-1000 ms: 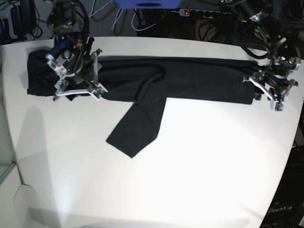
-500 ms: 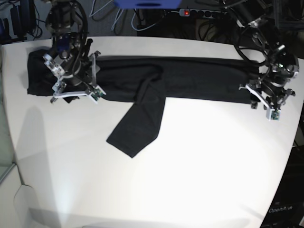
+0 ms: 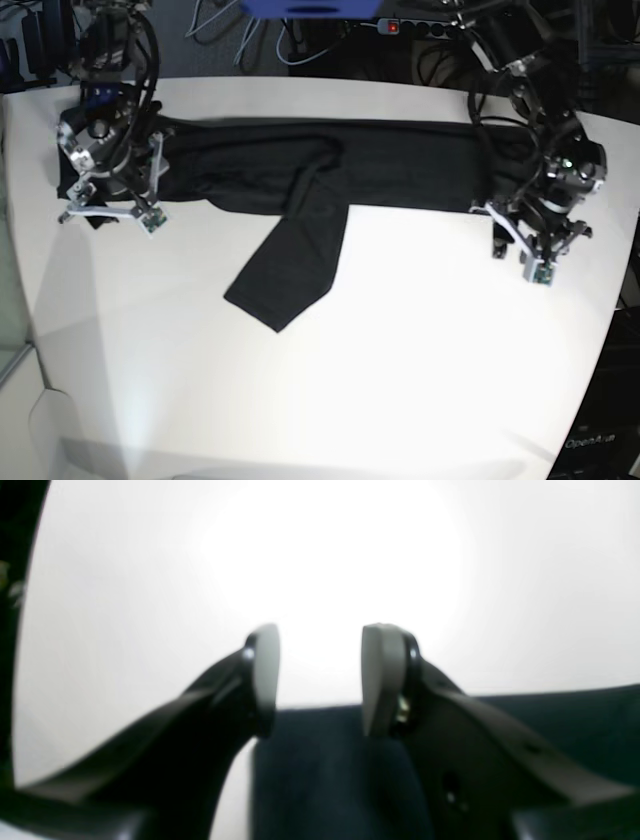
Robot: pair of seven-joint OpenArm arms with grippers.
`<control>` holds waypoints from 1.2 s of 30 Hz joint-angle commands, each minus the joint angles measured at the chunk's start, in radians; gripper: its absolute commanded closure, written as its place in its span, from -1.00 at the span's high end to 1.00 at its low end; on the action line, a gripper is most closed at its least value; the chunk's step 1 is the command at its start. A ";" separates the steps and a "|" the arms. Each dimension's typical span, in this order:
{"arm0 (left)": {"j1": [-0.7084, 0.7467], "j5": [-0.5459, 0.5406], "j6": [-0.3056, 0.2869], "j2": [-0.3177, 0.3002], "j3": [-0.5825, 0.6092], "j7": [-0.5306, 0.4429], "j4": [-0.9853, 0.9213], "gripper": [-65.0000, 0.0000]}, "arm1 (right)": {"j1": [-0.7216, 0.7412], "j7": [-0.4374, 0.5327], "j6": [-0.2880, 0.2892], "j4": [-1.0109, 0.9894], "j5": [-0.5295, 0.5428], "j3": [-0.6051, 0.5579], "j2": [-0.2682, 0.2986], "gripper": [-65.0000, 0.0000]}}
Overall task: Fold the T-shirt properly
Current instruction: 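Reach the left gripper to the sleeve cuff hanging off the band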
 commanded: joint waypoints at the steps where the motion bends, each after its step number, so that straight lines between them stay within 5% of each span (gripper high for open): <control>1: -0.045 -0.021 0.002 -0.006 0.031 -0.031 0.022 -0.19 | 0.011 0.006 -0.005 0.017 -0.011 0.029 0.022 0.01; 12: -0.209 0.075 0.002 0.117 0.410 -0.035 -0.053 -0.19 | 0.102 -0.005 -0.005 0.017 -0.009 0.479 0.037 0.01; 24: -0.331 0.022 0.465 0.144 0.840 -0.068 -0.371 -0.19 | 0.103 -0.002 -0.005 0.015 -0.008 0.694 -0.006 0.01; 32: -0.348 -0.103 0.607 0.144 1.056 -0.166 -0.487 -0.19 | 0.102 0.005 -0.005 0.015 -0.008 0.684 -0.035 0.01; 36: -0.353 -0.140 0.736 0.144 1.111 -0.255 -0.564 -0.18 | 0.097 0.005 -0.005 0.017 -0.008 0.684 -0.039 0.01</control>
